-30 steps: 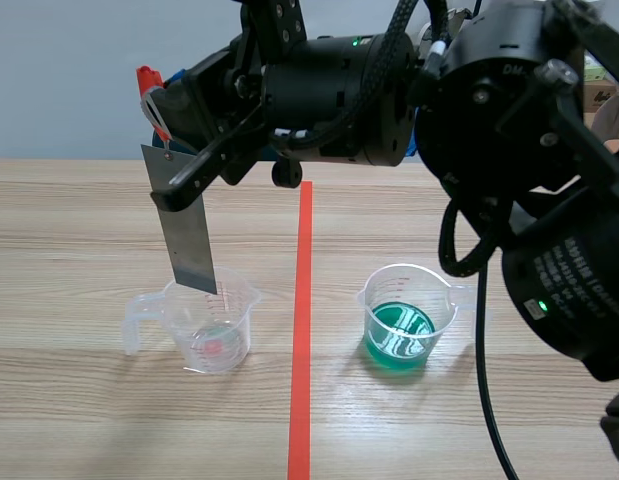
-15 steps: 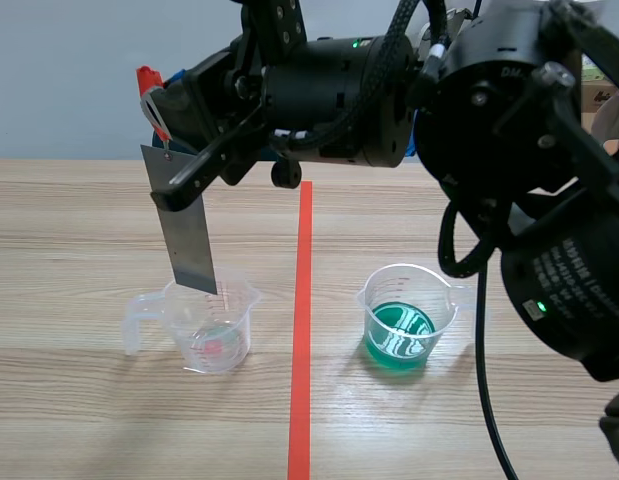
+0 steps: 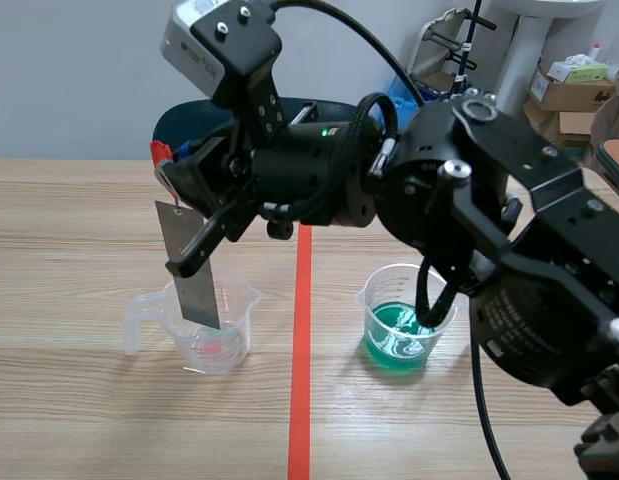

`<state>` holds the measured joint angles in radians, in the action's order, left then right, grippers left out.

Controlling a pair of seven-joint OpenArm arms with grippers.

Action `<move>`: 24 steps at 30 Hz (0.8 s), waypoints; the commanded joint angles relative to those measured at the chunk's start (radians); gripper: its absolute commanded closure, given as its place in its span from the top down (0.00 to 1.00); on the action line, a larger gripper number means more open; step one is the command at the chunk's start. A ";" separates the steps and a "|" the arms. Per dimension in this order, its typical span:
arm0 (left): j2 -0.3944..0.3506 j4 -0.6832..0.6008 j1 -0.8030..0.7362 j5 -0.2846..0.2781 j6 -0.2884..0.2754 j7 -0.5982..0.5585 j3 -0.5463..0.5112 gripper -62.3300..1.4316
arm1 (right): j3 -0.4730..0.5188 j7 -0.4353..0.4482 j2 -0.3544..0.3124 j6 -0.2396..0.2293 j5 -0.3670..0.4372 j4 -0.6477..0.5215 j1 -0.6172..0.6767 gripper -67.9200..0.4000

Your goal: Do the redox reaction experiment

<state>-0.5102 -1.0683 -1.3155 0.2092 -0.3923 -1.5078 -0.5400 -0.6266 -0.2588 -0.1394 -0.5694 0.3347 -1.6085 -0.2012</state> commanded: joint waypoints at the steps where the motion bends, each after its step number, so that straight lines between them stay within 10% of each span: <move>1: -0.003 -0.004 -0.001 -0.006 0.002 -0.037 -0.003 1.00 | -0.008 0.040 0.001 0.000 -0.012 0.006 -0.012 0.02; 24: -0.003 -0.004 -0.001 -0.006 0.002 -0.037 -0.003 1.00 | -0.036 0.303 0.001 -0.008 -0.314 0.130 -0.013 0.01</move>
<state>-0.5102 -1.0683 -1.3155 0.2092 -0.3923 -1.5078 -0.5400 -0.6632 0.0250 -0.1413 -0.5838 0.0101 -1.4647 -0.2008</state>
